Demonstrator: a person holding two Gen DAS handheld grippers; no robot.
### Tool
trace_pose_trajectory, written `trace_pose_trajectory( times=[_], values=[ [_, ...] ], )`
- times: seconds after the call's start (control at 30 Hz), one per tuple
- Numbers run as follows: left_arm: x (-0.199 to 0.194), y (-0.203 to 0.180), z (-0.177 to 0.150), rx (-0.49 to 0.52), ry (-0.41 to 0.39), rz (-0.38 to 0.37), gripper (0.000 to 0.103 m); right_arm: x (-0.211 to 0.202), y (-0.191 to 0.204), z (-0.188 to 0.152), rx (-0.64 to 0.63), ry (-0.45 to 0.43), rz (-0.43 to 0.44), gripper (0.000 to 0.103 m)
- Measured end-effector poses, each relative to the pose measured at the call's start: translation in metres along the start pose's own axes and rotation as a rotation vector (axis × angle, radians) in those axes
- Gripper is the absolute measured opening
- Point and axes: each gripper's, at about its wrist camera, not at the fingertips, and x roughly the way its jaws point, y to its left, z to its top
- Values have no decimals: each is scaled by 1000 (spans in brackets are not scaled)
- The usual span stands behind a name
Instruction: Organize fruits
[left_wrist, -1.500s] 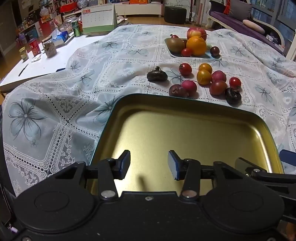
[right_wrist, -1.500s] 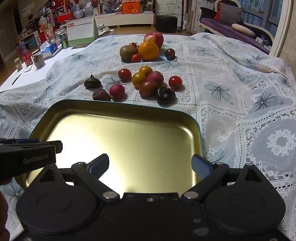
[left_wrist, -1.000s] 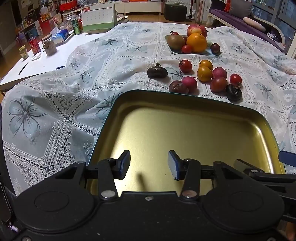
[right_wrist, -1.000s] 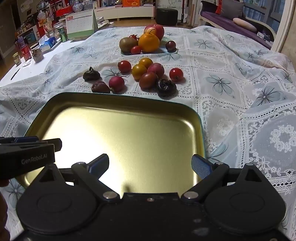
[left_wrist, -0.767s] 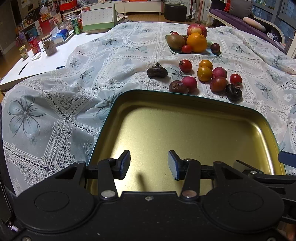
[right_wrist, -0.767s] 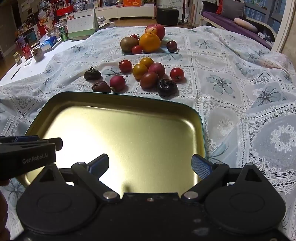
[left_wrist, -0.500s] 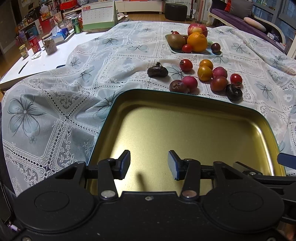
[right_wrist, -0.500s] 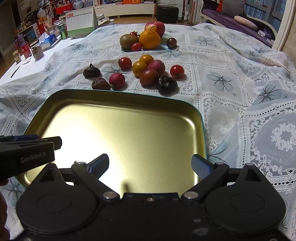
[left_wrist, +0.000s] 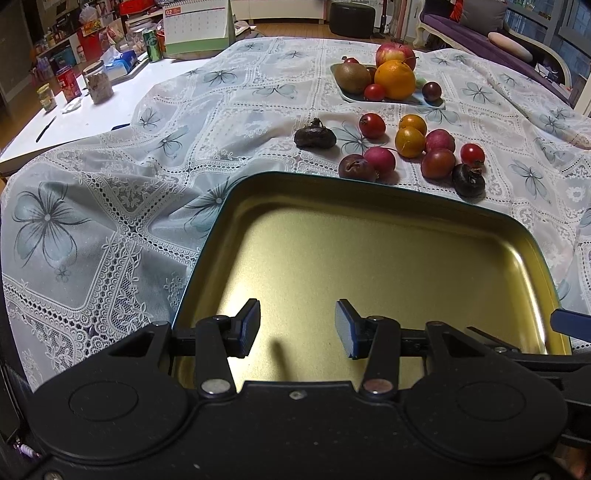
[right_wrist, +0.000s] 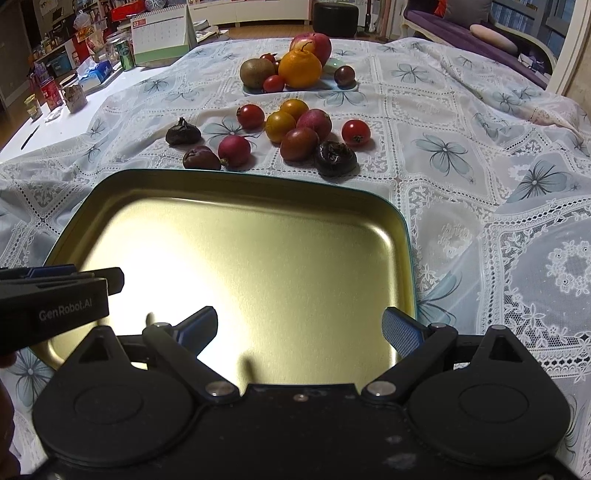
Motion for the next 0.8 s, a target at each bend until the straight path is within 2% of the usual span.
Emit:
trace_pose_trajectory(
  times=[0.8],
  values=[
    [4, 1, 0, -13, 27, -16, 53, 1, 1, 1, -10, 25, 10, 100]
  ],
)
